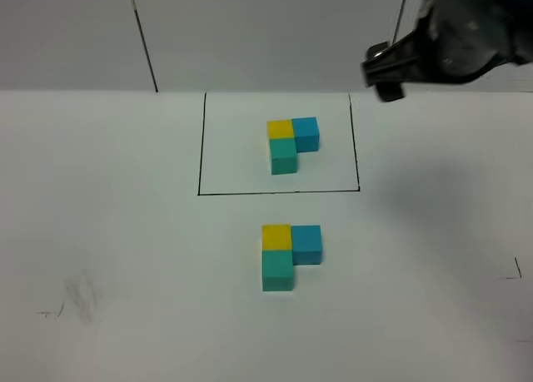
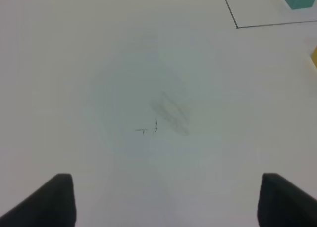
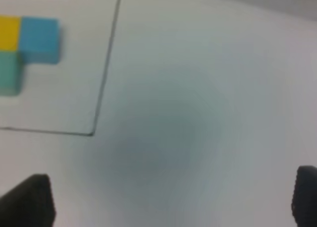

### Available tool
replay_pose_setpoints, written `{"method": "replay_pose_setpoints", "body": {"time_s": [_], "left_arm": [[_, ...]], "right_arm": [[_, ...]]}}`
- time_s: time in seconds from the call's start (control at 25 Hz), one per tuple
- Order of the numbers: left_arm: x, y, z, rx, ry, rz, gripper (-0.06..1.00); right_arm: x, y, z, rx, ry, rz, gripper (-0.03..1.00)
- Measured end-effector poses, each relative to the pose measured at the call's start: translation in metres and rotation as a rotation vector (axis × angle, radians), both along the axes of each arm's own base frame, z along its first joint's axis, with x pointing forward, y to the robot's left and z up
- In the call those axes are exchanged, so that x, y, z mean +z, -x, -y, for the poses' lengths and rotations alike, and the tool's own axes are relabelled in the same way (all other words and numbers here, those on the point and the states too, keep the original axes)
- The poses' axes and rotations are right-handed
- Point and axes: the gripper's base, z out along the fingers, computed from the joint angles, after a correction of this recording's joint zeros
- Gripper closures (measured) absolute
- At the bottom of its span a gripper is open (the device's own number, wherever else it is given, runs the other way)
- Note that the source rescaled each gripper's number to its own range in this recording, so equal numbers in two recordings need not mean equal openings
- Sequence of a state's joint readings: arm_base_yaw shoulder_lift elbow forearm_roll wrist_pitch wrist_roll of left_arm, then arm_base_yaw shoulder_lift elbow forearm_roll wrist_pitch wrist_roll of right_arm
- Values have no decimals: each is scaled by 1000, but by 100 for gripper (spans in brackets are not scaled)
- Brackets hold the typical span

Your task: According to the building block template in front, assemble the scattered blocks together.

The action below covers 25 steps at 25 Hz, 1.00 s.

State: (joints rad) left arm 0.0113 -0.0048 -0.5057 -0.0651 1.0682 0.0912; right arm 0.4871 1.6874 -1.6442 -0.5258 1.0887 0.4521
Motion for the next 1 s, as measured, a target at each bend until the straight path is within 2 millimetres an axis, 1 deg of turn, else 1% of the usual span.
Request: {"method": "replay_pose_setpoints", "body": {"time_s": [0.12,0.24,0.32,0.4,0.48,0.52,0.56,0.64,0.76,0.88,0.92,1.0], "left_arm": [[0,0,0,0,0,0,27],[0,0,0,0,0,0,27],[0,0,0,0,0,0,27],[0,0,0,0,0,0,27],[0,0,0,0,0,0,27],[0,0,0,0,0,0,27],[0,0,0,0,0,0,27],[0,0,0,0,0,0,27],[0,0,0,0,0,0,27],[0,0,0,0,0,0,27],[0,0,0,0,0,0,27],[0,0,0,0,0,0,27]], "right_arm": [[13,-7,65,-27,38,-31,-3],[15,-4,123,0,82,-135,-3],[15,3,155,36,88,-211,-3],[19,13,185,53,71,-238,-3],[28,25,205,41,30,-210,-3],[35,35,212,27,7,-184,-3],[44,46,217,14,-9,-152,-3],[65,69,215,15,-24,-76,-3],[96,111,196,51,1,45,-2],[111,150,173,114,31,122,-1],[112,161,166,142,40,142,-1],[112,189,151,200,55,207,0]]}}
